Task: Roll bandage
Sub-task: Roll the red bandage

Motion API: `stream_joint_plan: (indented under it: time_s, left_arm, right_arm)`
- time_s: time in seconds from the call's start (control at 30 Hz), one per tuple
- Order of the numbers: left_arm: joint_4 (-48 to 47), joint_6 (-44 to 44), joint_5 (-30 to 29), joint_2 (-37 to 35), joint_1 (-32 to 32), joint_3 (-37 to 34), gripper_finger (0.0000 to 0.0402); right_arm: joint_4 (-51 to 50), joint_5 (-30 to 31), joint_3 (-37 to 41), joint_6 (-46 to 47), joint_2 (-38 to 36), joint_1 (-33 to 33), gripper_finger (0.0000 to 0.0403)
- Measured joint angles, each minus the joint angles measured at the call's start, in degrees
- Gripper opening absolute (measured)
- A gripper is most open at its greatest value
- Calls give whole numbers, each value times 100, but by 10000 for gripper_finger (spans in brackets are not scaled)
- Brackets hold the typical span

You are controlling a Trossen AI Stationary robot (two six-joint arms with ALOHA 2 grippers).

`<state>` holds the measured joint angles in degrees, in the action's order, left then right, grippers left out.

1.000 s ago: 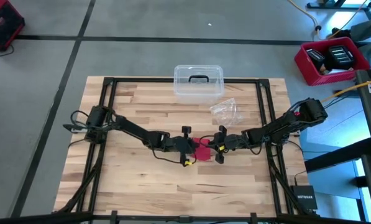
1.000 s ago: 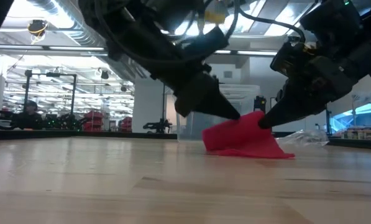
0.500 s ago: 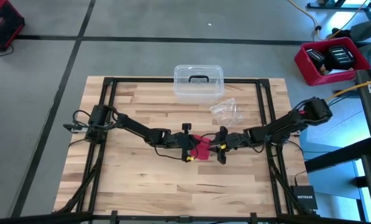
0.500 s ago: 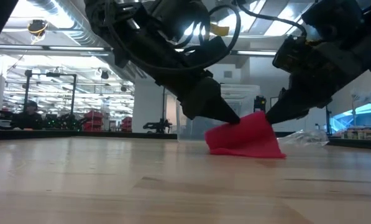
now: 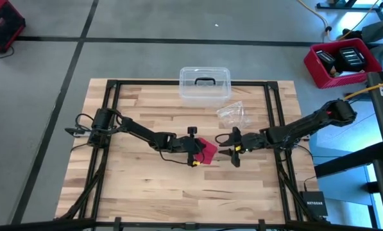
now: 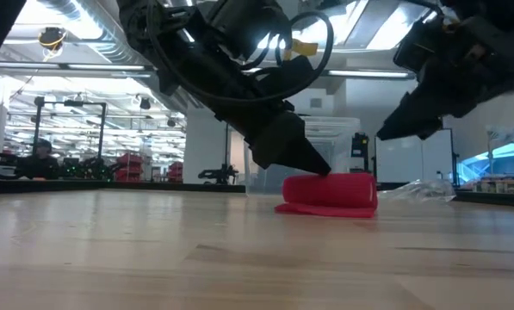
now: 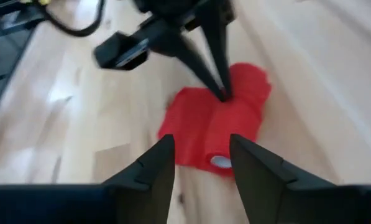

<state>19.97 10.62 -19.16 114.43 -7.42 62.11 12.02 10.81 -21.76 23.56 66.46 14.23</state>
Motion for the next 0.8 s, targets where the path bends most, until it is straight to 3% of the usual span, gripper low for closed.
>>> stream_joint_plan:
  time_s: [0.27,0.47,0.8]
  left_arm:
    - [21,19,2,0,-2,0,17]
    - [26,23,4,0,0,0,17]
    - [-12,73,4,-87,-62,-3,17]
  right_arm:
    - [714,978,0,-911,712,-1,157]
    - [1721,975,0,-1042,1287,-1,156]
    - [1903,649,0,-862,1619,-1,156]
